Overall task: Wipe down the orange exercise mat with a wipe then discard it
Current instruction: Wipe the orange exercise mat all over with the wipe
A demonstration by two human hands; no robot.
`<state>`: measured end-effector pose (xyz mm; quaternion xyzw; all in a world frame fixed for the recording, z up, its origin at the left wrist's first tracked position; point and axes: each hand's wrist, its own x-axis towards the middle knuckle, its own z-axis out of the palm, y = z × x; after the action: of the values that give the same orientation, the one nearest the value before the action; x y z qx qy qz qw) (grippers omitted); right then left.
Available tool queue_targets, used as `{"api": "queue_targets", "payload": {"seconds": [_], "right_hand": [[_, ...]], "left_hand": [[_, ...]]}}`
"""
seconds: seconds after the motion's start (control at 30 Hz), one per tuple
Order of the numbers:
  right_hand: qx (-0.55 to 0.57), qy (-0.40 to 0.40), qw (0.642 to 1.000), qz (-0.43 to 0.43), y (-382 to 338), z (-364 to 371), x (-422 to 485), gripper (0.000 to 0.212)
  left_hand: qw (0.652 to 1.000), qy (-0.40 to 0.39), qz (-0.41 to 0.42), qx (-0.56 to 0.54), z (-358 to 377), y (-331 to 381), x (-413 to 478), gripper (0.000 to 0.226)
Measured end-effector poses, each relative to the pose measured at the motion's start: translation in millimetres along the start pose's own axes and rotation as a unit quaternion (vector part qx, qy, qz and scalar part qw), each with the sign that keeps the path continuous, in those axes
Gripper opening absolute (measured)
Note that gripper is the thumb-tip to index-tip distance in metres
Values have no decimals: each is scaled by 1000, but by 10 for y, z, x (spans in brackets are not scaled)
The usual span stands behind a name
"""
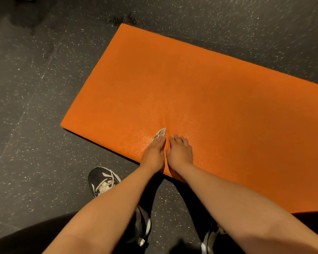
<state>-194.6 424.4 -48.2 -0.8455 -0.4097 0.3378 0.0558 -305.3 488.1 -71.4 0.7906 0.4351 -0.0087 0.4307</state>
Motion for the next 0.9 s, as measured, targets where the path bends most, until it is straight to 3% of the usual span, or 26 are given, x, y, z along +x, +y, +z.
{"api": "queue_targets", "payload": {"seconds": [0.1,0.2,0.3,0.47,0.67,0.9], "right_hand": [[117,31,992,-22,-20,9,55,56],[273,33,961,-31,-109,47,51,57],[318,52,946,-15,-174,71,85,53],[245,78,966,-36,-200,74,291,40],[128,55,980,-139,-337,220,283,46],[-59,-50,976,-205,-492,356,366,61]], "left_hand": [[997,4,-28,-78,-157,45,67,55],[991,-3,-43,-124,-231,151,99,56],[991,9,-43,-124,-244,185,74,53],[994,88,-67,-13,-257,-47,66,43],[971,183,-155,12,-231,-170,44,42],[981,136,-121,-73,-274,-380,-117,51]]}}
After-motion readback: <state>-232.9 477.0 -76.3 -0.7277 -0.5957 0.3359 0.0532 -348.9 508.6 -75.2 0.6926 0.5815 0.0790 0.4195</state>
